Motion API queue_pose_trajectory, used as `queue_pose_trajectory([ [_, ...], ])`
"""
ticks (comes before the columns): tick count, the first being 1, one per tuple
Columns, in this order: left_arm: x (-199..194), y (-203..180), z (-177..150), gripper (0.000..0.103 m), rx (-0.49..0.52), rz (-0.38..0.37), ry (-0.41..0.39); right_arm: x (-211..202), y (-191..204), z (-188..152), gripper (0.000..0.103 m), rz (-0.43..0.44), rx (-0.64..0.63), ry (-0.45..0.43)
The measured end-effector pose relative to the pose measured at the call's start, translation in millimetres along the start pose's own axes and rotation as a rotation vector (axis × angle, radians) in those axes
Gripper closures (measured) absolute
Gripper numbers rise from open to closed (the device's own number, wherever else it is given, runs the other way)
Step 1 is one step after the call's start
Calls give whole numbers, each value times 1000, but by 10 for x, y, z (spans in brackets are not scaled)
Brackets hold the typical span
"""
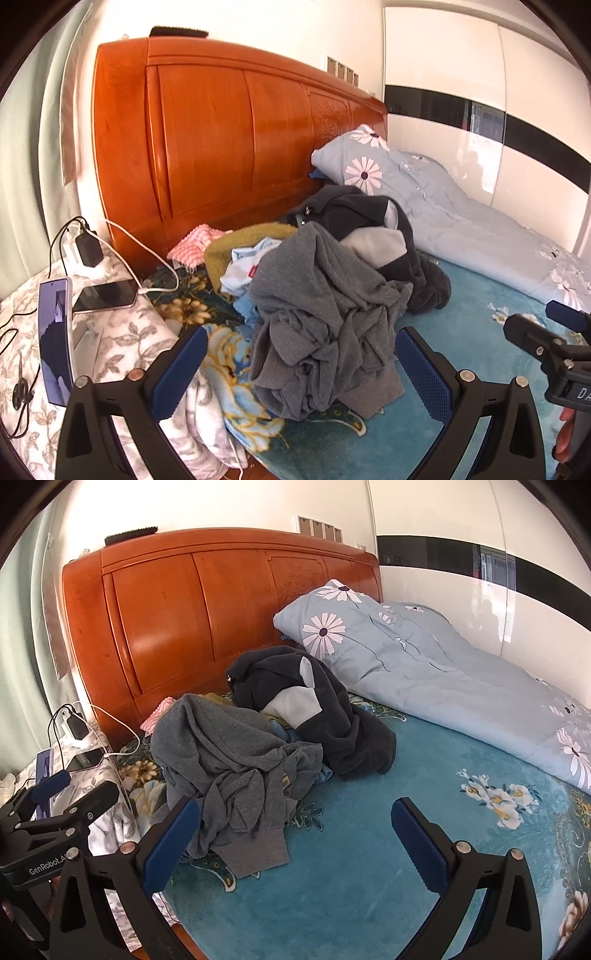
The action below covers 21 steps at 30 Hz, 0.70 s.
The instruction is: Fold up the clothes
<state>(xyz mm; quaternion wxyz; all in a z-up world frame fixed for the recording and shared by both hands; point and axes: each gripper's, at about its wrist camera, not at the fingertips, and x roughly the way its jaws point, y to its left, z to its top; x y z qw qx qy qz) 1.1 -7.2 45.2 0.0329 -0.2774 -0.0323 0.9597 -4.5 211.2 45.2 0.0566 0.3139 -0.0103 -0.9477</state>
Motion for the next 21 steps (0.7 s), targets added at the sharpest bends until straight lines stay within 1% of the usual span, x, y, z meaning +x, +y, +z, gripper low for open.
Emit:
queue_pose_trajectory([
  [5,1,53,32,0,-44,-38,-9,-7,-21,8,0,8,-34,-8],
  [9,-2,29,52,0,-26,-17,-30,-17,-44,15,0,34,-51,-27],
  [12,22,15,58,0,-9,-29,-35,-73,-45,55,0,-9,-69,-70],
  [15,60,3,68,0,2,-42,-26,-114,-81,125,0,-22,-64,-104],
  [18,74,-23,84,0,15,-34,-38,-76,-108,196,0,3,-83,-93],
  [21,78,-41,117,0,32,-25,-58,12,-130,246,0,28,-106,-61],
])
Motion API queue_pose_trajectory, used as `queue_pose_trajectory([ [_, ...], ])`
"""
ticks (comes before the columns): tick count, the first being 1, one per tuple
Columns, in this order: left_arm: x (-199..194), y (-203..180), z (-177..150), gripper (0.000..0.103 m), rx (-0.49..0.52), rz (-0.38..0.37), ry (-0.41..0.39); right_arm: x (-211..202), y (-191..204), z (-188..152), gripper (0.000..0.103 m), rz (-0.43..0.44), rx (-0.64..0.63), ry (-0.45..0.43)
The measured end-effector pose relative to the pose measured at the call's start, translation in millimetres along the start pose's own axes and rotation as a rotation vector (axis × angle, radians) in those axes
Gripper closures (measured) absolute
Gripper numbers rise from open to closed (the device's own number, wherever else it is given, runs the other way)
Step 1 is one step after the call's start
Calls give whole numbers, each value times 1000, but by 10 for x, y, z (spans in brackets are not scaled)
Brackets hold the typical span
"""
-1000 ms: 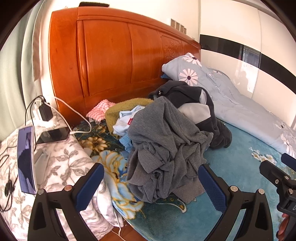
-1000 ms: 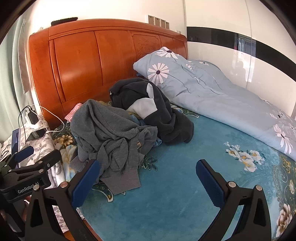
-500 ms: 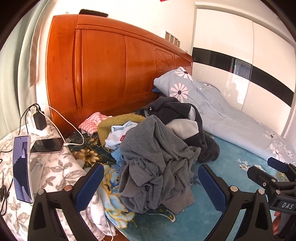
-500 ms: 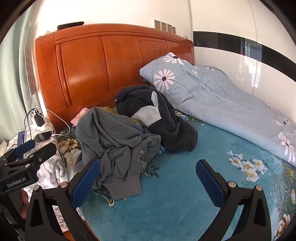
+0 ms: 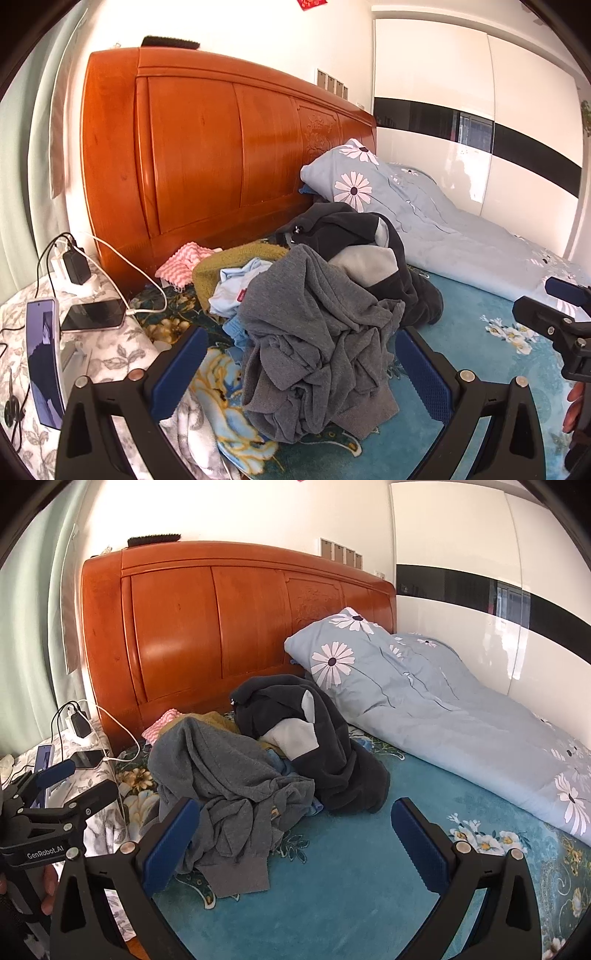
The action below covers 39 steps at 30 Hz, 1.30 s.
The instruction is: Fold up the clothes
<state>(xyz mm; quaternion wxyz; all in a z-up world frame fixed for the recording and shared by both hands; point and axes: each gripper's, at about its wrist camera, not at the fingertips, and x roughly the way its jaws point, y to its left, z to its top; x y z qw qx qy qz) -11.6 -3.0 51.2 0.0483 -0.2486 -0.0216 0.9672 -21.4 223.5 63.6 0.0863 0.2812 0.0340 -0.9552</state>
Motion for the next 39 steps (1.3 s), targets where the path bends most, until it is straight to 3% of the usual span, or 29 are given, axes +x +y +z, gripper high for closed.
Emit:
queue_pose_trajectory([
  [3,22,-1,31,0,7,-15,-15,100,-42,10,0,6,-2,36],
  [9,235,112,17,0,-61,-92,43,287,-172,72,0,9,16,86],
  [12,337,164,-47,0,-65,-70,42,418,-233,198,0,-5,-2,105],
  [15,430,205,-118,0,-49,-33,19,560,-239,387,0,-37,-57,69],
  [17,508,227,-140,0,-43,-31,18,744,-220,528,0,-48,-99,47],
  [21,731,263,-184,0,-58,-58,46,1510,-110,760,2,-76,-165,112],
  [22,760,272,-194,0,-63,-62,43,1706,-93,799,4,-81,-175,123],
  [25,830,303,-223,0,-73,-63,30,2250,-100,901,24,-100,-157,160],
  [27,855,319,-237,0,-69,-59,20,2572,-150,951,44,-120,-113,182],
  [30,884,327,-252,0,-57,-57,7,2929,-286,964,58,-150,-11,212],
  [31,890,323,-256,0,-51,-58,4,3016,-347,945,65,-130,35,228],
  [32,896,318,-259,0,-45,-58,1,3064,-385,932,80,-124,69,240],
  [33,902,313,-262,0,-40,-59,-2,3099,-412,923,86,-125,96,250],
  [36,898,296,-259,0,-28,-65,-9,3011,-478,946,90,-135,140,213],
  [39,853,289,-242,0,-26,-69,-11,2685,-675,1119,91,-141,196,111],
])
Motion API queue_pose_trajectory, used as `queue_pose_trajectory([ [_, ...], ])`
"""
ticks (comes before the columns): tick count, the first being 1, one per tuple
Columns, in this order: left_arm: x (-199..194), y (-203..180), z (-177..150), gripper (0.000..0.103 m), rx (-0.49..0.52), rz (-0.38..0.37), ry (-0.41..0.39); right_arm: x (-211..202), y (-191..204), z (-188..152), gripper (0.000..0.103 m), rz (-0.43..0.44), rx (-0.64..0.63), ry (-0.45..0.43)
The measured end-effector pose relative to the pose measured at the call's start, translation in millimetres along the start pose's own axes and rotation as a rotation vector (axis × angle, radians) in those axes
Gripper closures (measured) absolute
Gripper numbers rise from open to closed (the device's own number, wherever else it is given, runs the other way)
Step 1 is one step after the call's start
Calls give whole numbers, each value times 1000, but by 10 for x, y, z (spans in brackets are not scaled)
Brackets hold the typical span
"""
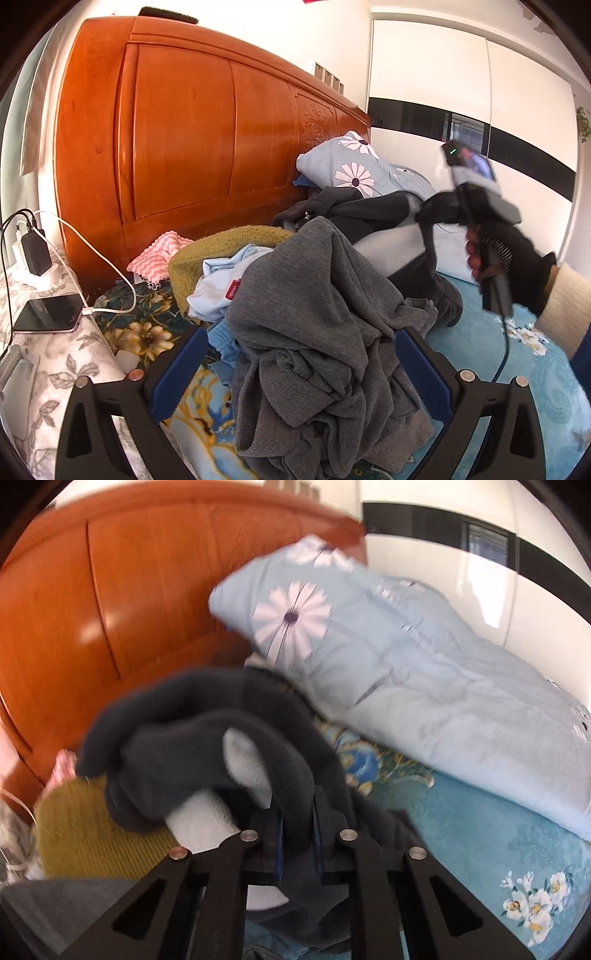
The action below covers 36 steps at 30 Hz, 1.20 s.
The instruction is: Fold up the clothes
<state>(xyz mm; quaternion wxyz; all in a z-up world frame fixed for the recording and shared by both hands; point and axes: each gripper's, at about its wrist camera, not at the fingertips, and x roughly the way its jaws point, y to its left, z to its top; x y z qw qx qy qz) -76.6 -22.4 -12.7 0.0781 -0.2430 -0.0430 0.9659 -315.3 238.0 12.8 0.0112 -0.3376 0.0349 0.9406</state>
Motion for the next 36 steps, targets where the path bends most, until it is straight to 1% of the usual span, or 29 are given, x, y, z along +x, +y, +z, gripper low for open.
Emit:
queue_pose_trajectory([
  [2,-63,2,24,0,-10,-13,-1,-251,-124,104,91,-36,2,-55],
  [4,-158,-17,63,0,-18,-33,-4,-519,-194,154,91,-97,-32,-105],
  [6,-268,-64,94,0,-16,-52,-10,-824,-330,167,91,-125,-38,-139],
  [10,-489,-228,124,0,4,-107,7,-1451,-676,88,91,-171,-39,-178],
  [14,-731,-433,128,0,28,-163,14,-2103,-1187,-68,91,-246,-17,-208],
  [18,-1004,-709,103,0,58,-224,14,-2809,-1778,-297,91,-355,21,-244],
  [21,-1123,-968,65,0,95,-257,26,-3346,-2294,-409,91,-415,94,-263],
  [25,-1232,-1323,18,0,124,-307,37,-4025,-2641,-506,91,-468,125,-316],
  [29,-1264,-1747,-73,0,144,-368,70,-4568,-2776,-631,91,-541,61,-358],
  [30,-1266,-1858,-99,0,149,-384,81,-4668,-2822,-669,91,-547,57,-363],
  [31,-1261,-1962,-126,0,150,-400,94,-4729,-2859,-704,91,-535,59,-362],
  [32,-1256,-2066,-153,0,152,-416,107,-4697,-2860,-740,91,-512,52,-342],
  [34,-1252,-2259,-201,0,154,-443,128,-4572,-2839,-816,91,-463,29,-291],
  [36,-1270,-2429,-240,0,161,-462,141,-4263,-2760,-943,91,-388,3,-213],
])
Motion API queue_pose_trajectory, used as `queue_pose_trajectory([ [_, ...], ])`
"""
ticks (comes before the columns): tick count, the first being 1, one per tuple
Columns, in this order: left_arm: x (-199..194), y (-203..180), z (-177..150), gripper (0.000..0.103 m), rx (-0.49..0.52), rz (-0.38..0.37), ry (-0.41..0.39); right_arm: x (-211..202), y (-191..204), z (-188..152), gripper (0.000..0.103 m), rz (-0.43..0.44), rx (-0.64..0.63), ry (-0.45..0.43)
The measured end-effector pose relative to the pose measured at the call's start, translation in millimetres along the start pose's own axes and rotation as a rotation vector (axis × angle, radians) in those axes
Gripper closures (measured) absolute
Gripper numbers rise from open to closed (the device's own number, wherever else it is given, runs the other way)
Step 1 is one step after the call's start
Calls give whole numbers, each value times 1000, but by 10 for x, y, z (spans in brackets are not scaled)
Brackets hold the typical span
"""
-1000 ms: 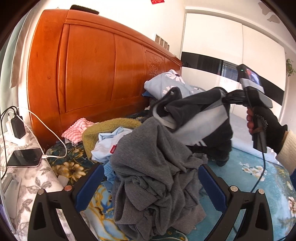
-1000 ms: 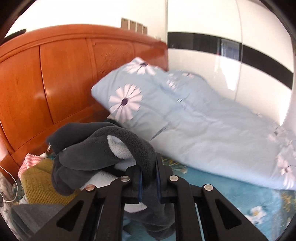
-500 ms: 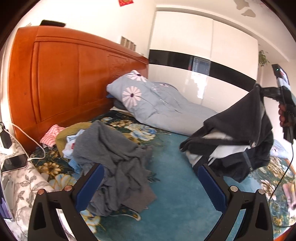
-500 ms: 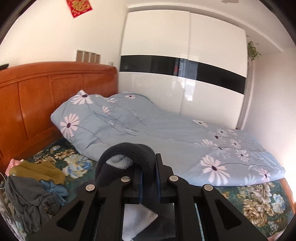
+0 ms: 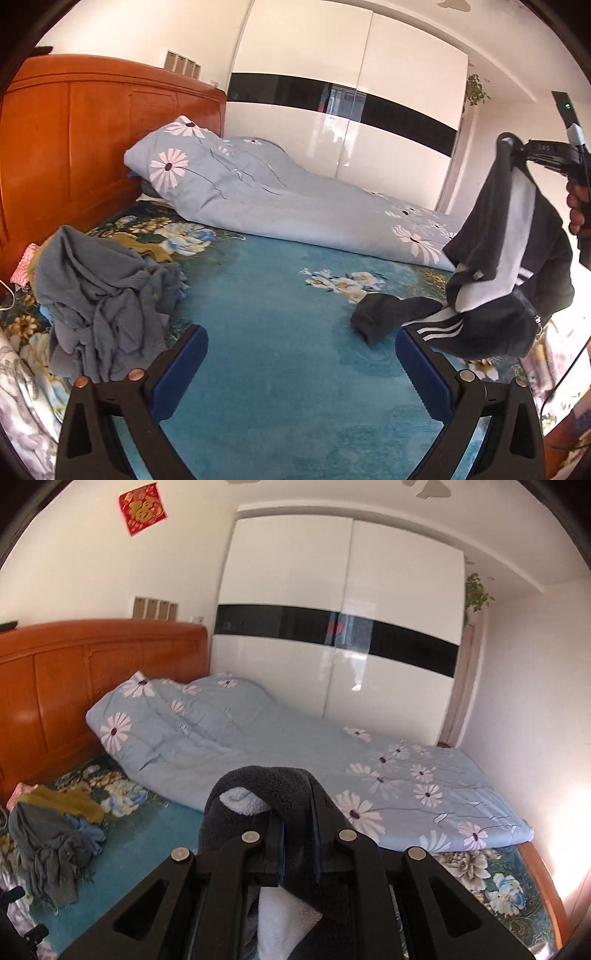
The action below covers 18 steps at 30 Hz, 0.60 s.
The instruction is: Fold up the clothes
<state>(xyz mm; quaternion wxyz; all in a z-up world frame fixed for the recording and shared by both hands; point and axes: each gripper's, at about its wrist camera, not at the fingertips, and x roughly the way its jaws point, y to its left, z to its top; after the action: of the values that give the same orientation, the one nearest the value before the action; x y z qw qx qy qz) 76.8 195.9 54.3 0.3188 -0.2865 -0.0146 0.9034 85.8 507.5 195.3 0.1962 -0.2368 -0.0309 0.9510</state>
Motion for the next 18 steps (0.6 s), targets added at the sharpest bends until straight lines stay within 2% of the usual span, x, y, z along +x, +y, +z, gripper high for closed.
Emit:
queue_pose_trajectory([
  [2,30,-103,-8,0,14,2,10,271,259,-239,91,93,-29,79],
  [5,55,-148,-27,0,38,45,28,689,779,-620,91,251,-51,177],
  [7,50,-84,-59,0,38,82,44,892,1121,-840,91,323,-62,228],
  [10,43,73,-137,0,26,133,68,1209,1632,-1190,90,371,-103,307],
  [13,88,201,-266,0,23,172,105,1310,1881,-1469,89,386,-122,337],
  [17,228,247,-428,0,31,187,153,1174,2016,-1616,70,410,-205,328],
  [18,271,233,-458,0,34,184,163,1076,1974,-1606,60,435,-215,315],
])
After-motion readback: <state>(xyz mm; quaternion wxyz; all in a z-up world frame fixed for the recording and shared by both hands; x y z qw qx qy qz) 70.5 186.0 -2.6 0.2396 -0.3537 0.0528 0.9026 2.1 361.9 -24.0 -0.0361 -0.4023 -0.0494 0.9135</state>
